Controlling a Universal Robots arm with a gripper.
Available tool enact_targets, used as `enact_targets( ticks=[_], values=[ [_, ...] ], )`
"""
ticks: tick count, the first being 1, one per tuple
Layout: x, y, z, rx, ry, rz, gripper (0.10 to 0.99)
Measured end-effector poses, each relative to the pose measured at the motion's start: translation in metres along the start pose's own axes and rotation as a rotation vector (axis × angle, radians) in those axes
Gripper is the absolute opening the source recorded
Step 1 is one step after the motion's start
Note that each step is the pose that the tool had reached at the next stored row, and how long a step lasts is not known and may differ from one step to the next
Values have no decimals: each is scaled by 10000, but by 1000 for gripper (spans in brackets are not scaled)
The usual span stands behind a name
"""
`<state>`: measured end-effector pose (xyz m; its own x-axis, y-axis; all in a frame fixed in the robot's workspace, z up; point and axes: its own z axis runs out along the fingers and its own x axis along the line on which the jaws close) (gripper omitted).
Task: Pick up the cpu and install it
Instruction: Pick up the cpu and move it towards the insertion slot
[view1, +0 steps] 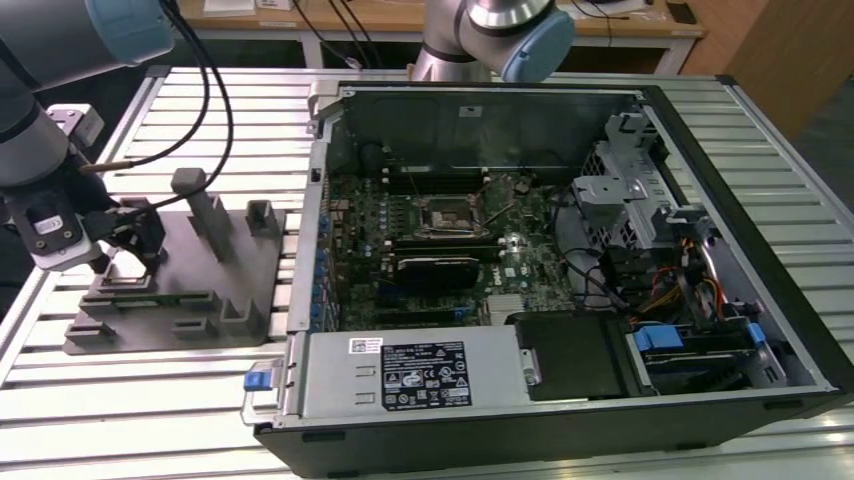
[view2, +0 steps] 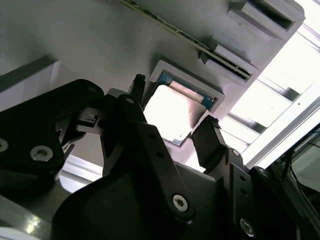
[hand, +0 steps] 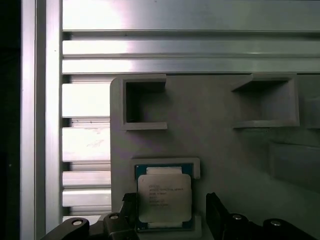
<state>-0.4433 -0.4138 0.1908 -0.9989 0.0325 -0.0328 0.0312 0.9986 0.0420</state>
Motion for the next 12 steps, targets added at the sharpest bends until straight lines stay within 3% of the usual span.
enact_targets(
  ticks=[12],
  values=[
    [11,7,61,-3,4,-11,659]
  ],
)
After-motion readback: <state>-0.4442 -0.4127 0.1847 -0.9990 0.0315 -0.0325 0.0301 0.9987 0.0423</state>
